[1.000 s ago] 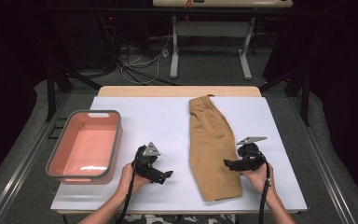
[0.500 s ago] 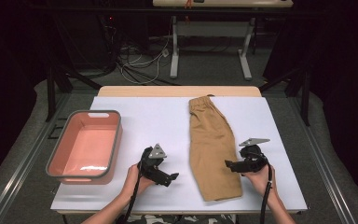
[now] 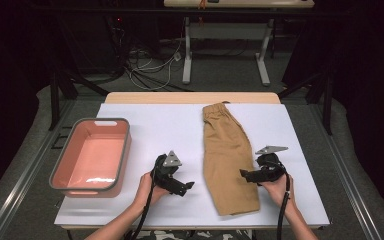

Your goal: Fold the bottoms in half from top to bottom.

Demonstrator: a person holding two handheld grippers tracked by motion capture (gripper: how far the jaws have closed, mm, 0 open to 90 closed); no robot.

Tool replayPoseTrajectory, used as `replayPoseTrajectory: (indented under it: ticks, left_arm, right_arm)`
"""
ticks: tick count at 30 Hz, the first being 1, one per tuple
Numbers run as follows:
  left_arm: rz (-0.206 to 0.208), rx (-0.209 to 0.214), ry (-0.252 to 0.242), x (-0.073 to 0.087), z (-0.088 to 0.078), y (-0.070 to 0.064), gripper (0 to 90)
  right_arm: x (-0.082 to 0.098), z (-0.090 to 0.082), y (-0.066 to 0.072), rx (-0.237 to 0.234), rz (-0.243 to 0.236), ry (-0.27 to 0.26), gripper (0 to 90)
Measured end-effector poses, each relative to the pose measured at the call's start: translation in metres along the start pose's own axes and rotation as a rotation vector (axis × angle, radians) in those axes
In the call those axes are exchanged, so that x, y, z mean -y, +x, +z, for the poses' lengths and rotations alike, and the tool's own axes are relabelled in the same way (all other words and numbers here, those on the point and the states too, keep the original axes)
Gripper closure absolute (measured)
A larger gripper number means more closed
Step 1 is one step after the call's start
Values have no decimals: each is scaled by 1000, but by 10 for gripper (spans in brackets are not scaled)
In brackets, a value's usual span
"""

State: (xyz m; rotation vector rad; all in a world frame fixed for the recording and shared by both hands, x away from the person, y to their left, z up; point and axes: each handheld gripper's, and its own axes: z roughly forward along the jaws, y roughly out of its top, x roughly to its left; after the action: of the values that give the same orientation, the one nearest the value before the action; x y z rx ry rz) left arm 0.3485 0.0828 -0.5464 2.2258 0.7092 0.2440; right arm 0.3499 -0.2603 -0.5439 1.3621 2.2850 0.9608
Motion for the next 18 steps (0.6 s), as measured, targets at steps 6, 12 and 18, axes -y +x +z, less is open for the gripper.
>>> replayPoseTrajectory:
  ticks: [6,12,18]
  left_arm:
    - [-17,-5,4,-9,8,7,0]
    - [-41,-23,2,-18,14,12,0]
    - [-63,-26,-4,-30,24,13,5]
  right_arm:
    - [-5,6,-4,26,7,-8,157]
    - [-12,9,-11,51,23,-38,252]
    - [-19,17,-18,80,49,-62,392]
